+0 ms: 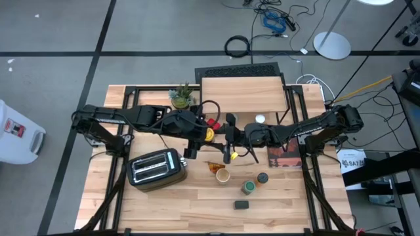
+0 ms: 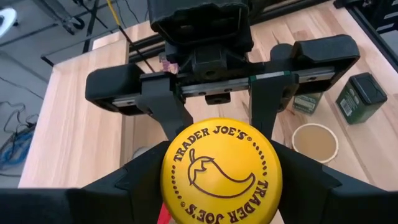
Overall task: Shelf spices
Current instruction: Put the yellow seasoning bottle on the shelf
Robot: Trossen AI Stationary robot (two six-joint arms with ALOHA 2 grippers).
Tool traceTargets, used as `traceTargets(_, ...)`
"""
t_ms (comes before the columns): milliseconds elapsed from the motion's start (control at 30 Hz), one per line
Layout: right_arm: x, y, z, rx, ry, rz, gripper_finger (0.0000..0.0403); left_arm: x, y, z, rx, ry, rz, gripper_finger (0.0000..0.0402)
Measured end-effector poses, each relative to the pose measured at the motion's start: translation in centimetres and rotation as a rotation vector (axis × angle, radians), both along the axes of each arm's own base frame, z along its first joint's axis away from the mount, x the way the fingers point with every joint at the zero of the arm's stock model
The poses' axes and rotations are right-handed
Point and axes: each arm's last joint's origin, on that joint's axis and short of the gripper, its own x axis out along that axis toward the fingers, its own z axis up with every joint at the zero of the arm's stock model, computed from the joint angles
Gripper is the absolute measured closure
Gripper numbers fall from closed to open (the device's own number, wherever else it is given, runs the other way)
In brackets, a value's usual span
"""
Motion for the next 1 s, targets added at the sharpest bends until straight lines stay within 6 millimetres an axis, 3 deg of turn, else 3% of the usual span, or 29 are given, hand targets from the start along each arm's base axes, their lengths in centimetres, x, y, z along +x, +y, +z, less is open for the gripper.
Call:
traceTargets(500, 0.0, 0.0, 0.1, -0.001, -0.008, -0.002, 0.0220, 0.8, 0.2, -0.2, -0.014, -0.024, -0.013, 0.0149)
traceTargets(667, 0.0, -0.1, 0.2, -0.025, -0.017, -0.007, 0.0244, 1.1, 0.2, -0.3, -0.011, -0.035, -0.006, 0.0149)
traceTargets(1000, -0.8, -0.5, 0.9, -0.069, 0.009, -0.050, 0.0241, 0.8, 0.4, 0.4, 0.015, -0.077, 0.031, 0.0149)
